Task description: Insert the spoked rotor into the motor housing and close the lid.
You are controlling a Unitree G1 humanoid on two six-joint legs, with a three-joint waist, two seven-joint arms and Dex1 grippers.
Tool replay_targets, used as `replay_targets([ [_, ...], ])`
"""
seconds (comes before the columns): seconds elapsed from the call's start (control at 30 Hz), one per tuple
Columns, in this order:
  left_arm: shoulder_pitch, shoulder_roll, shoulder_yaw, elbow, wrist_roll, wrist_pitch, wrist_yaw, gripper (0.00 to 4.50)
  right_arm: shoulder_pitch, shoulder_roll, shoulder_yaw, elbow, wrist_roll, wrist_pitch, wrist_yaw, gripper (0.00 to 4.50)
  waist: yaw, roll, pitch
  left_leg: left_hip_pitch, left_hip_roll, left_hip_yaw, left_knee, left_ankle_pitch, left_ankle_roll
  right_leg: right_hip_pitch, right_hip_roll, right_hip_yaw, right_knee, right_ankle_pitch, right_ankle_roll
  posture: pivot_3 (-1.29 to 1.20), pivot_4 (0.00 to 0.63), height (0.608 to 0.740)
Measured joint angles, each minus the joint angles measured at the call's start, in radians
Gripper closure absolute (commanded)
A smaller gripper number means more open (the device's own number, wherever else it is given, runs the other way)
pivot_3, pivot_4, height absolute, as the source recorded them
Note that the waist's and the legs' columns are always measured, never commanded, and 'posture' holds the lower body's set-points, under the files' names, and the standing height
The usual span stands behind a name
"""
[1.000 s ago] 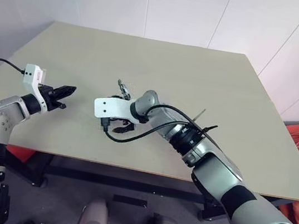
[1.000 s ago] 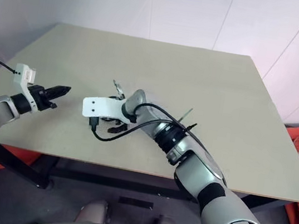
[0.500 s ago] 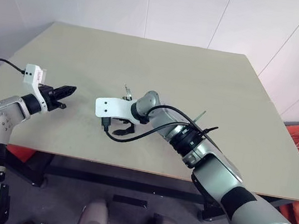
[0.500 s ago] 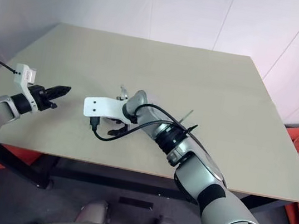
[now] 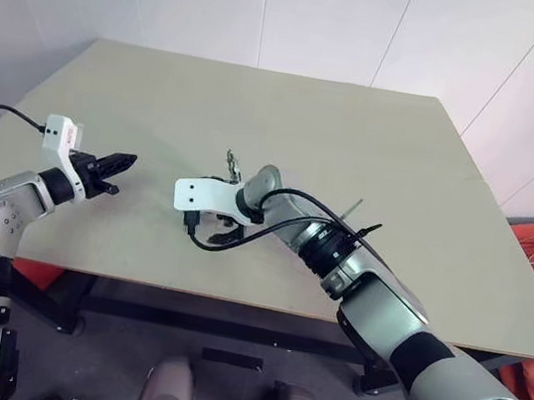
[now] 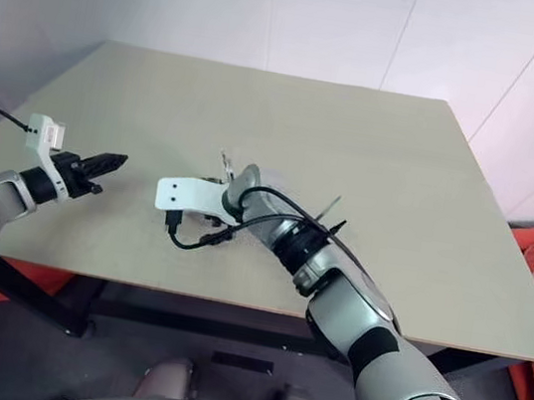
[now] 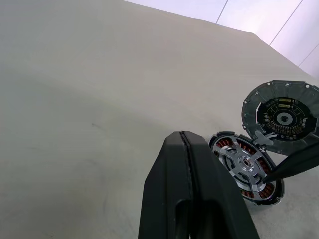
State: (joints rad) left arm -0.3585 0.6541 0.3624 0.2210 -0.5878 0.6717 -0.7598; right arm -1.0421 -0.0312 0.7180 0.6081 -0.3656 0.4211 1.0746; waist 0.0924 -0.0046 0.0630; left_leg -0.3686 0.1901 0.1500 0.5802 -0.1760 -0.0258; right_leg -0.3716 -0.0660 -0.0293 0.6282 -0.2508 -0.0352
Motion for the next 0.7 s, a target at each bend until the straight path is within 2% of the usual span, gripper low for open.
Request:
replay_targets([
  [0.3, -0.001, -0.006, 0.000, 0.000, 0.000, 0.000, 0.001, 4.50, -0.043, 0.028, -0.012, 0.068, -0.015, 0.001, -0.036, 4.33, 0.000, 0.000, 0.000, 0.000, 0.000, 0.000, 0.000, 0.000, 0.000, 0.000, 0.000, 0.000, 0.000, 0.000, 0.000, 0.00, 0.000, 0.740],
  [0.33, -0.001, -0.006, 0.000, 0.000, 0.000, 0.000, 0.001, 4.50, -0.044, 0.027, -0.012, 0.069, -0.015, -0.002, -0.034, 4.47, 0.000, 0.000, 0.000, 0.000, 0.000, 0.000, 0.000, 0.000, 0.000, 0.000, 0.000, 0.000, 0.000, 0.000, 0.000, 0.00, 0.000, 0.740],
  [0.53, -0.002, -0.007, 0.000, 0.000, 0.000, 0.000, 0.002, 4.50, -0.043, -0.003, -0.008, 0.068, -0.014, -0.059, -0.003, 4.47, 0.001, 0.000, 0.000, -0.001, 0.000, 0.000, 0.000, 0.000, 0.000, -0.001, 0.001, 0.000, 0.000, 0.000, 0.000, 0.00, 0.000, 0.740],
  [0.7, -0.008, -0.007, -0.001, 0.002, 0.001, 0.000, 0.002, 4.50, -0.039, -0.085, -0.006, -0.023, -0.007, -0.126, 0.086, 4.47, 0.003, -0.001, 0.001, -0.003, 0.000, 0.000, 0.000, 0.000, 0.000, -0.001, 0.001, 0.000, -0.001, 0.000, 0.000, 0.00, 0.000, 0.740],
])
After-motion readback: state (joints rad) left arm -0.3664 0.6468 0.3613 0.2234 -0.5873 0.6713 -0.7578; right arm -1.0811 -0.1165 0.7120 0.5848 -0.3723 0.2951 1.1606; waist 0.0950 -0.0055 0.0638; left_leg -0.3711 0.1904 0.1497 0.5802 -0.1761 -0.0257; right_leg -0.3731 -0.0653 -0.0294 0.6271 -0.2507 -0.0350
